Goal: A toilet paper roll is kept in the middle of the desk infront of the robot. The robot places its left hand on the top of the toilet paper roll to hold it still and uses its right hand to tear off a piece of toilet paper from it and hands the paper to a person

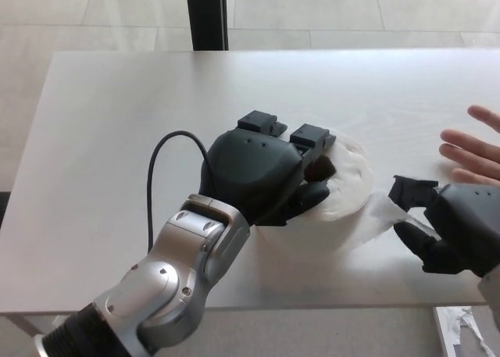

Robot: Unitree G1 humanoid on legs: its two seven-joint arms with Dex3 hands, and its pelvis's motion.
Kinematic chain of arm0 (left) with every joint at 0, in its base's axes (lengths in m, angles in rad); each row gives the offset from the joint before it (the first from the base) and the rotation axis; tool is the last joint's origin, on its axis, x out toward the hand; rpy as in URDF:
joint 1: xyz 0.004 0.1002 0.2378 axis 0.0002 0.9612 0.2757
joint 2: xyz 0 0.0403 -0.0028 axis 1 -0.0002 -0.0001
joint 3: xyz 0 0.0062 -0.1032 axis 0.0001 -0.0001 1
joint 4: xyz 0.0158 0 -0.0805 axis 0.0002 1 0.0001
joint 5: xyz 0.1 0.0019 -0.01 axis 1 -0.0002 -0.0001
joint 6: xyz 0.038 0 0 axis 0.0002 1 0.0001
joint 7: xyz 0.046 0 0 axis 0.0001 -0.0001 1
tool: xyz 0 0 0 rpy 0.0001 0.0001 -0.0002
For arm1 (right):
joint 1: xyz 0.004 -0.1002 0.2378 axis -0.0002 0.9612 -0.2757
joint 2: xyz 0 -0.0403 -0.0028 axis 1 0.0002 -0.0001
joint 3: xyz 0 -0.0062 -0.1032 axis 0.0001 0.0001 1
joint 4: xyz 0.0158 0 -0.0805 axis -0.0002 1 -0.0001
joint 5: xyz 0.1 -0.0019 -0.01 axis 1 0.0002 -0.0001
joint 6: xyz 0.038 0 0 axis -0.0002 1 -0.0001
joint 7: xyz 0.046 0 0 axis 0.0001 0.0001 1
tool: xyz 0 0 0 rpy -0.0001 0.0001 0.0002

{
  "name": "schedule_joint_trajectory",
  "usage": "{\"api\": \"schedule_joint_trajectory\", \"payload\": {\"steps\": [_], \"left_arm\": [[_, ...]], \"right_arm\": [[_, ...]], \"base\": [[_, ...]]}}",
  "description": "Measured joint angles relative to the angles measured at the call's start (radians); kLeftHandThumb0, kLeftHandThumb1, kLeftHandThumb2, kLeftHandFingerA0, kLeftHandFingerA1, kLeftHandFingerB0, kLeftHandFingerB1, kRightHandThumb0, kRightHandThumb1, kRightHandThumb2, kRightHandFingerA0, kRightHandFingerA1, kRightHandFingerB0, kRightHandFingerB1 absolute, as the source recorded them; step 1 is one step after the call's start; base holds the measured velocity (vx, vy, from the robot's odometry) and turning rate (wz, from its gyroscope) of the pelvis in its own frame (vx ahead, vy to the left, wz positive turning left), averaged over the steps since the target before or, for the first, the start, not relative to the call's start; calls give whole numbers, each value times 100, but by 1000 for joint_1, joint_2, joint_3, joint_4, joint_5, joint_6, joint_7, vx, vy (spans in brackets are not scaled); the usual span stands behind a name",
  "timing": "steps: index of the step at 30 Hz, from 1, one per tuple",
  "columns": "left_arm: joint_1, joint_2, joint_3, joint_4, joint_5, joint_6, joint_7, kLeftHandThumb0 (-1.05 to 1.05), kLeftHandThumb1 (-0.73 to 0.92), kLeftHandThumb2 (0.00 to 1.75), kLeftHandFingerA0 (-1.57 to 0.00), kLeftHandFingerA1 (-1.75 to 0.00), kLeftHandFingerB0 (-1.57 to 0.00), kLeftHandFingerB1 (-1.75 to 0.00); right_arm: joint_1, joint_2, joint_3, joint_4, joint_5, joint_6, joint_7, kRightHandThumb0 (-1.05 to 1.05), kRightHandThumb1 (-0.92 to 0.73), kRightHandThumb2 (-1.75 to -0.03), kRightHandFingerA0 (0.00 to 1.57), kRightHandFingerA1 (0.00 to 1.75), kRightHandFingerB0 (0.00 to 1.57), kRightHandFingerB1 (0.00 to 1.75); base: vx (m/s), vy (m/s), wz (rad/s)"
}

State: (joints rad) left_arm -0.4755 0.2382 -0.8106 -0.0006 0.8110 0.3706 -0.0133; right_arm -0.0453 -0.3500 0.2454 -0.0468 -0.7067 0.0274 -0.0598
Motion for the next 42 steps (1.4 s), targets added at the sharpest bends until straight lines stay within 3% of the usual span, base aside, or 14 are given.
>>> {"api": "schedule_joint_trajectory", "payload": {"steps": [3,7,8,20,22,23,25,26,27,31,32,33,41,42], "left_arm": [[6,-1,0,3,3,-8,9,-68,71,104,-25,-57,-29,-53],[17,-1,0,6,9,-14,18,-69,72,105,-25,-56,-29,-53],[21,-1,0,8,10,-17,22,-62,86,65,-29,-49,-36,-41],[33,-6,5,8,16,-25,57,-60,87,65,-30,-48,-37,-42],[34,-6,5,7,16,-25,61,-60,87,65,-30,-48,-37,-42],[35,-6,5,7,16,-25,63,-61,86,65,-31,-49,-38,-43],[37,-6,6,7,16,-26,66,-61,87,66,-31,-50,-37,-43],[39,-6,6,7,16,-26,69,-68,72,106,-27,-58,-33,-55],[40,-6,6,7,16,-26,71,-61,88,66,-31,-49,-37,-43],[48,-7,6,6,19,-27,82,-62,89,66,-30,-47,-35,-42],[49,-7,6,6,20,-27,84,-61,89,66,-31,-47,-37,-42],[52,-7,6,6,21,-29,85,-62,89,66,-31,-47,-37,-42],[75,-7,6,9,33,-39,102,-60,87,66,-32,-47,-38,-42],[79,-6,7,10,34,-42,106,-67,73,105,-28,-56,-34,-54]], "right_arm": [[0,62,-37,5,11,-5,-35,-28,-56,-110,91,173,75,156],[-1,175,-107,20,49,-16,-76,-26,-51,-115,94,170,81,155],[-1,208,-131,25,62,-19,-85,-23,-49,-114,97,168,85,152],[-76,458,-346,38,211,-23,-139,-29,-43,-125,140,152,95,123],[-92,484,-374,38,236,-21,-140,-29,-43,-125,140,152,95,123],[-99,496,-388,37,248,-19,-141,-16,-44,-126,108,175,82,137],[-115,517,-415,37,273,-15,-143,-30,-45,-117,136,148,91,122],[-127,529,-432,37,288,-12,-145,-33,-49,-112,132,144,93,121],[-134,536,-443,36,296,-9,-146,-23,-50,-111,106,175,73,151],[-181,560,-504,31,352,7,-155,-7,-48,-120,112,174,87,137],[-194,563,-519,29,365,11,-158,-18,-45,-126,140,152,99,126],[-207,567,-537,27,381,16,-161,-13,-37,-140,108,175,85,148],[-338,543,-661,42,484,42,-169,-18,-37,-139,103,175,89,154],[-375,516,-683,55,501,44,-168,-16,-43,-140,104,175,88,153]], "base": [[0,0,0],[0,0,0],[0,0,0],[0,0,0],[0,0,0],[0,0,0],[0,0,0],[0,0,0],[0,0,0],[0,0,0],[0,0,0],[0,0,0],[0,0,0],[0,0,0]]}}
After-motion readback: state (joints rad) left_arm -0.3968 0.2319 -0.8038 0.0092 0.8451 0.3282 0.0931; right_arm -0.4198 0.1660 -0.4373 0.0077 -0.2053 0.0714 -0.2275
